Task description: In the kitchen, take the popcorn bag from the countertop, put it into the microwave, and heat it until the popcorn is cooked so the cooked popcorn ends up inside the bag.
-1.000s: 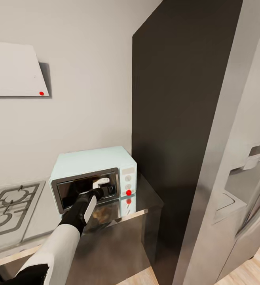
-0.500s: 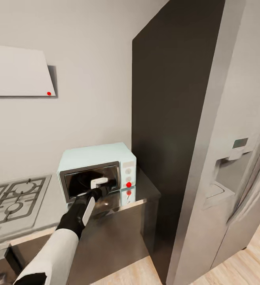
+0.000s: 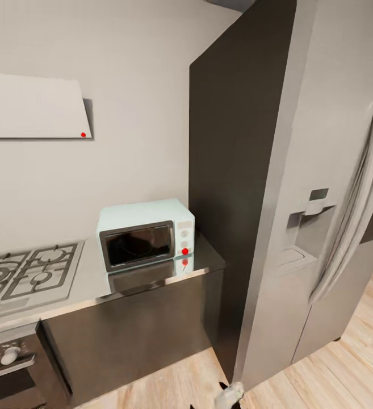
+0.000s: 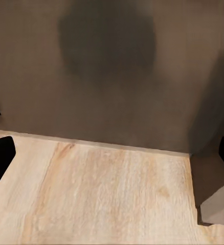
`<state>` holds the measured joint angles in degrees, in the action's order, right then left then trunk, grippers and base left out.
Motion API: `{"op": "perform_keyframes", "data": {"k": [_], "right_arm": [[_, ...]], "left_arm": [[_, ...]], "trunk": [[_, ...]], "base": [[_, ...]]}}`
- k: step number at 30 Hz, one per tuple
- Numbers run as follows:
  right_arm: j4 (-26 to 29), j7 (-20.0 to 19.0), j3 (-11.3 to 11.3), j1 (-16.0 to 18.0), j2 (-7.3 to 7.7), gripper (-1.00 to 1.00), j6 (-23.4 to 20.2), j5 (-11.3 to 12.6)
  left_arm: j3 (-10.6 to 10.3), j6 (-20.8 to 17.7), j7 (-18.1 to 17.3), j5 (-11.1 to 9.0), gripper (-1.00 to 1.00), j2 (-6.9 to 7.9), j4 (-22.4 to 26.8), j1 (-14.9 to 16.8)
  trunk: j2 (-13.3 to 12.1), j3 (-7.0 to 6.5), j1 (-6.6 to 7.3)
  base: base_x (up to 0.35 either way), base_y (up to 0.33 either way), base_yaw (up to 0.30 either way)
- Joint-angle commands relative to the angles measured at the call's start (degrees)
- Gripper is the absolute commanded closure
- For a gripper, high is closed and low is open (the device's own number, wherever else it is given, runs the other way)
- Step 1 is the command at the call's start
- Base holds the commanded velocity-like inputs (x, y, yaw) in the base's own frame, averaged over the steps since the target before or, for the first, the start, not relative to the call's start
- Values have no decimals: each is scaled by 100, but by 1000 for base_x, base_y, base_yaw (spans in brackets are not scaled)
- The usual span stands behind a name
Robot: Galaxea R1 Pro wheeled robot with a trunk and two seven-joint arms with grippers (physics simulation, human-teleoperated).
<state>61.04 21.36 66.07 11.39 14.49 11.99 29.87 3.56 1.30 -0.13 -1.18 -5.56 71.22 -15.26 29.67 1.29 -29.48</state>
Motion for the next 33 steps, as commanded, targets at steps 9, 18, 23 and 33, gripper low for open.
{"op": "perform_keyframes", "data": {"k": [9,18,23,33], "right_arm": [[-442,311,-916,2617,-1573,-100,-2074,82],[-3973,-637,-1712,4939,-2449,-100,-1623,456],[-4220,-980,-1737,4986,-2449,100,-1661,457],[-4206,-1210,-1720,4481,-2449,100,-1623,433]], "left_arm": [[2155,614,-14,16,-100,17,-2736,629],[2149,617,-2,53,-100,-15,-2798,664],[2149,617,3,35,-100,-7,-2799,674],[2147,617,-4,46,-100,-3,-2813,743]], "trunk": [[7,10,-3],[7,10,-3],[7,10,-3],[7,10,-3]], "base": [[-14,0,0],[83,-40,0],[296,-178,0],[242,-147,0]]}}
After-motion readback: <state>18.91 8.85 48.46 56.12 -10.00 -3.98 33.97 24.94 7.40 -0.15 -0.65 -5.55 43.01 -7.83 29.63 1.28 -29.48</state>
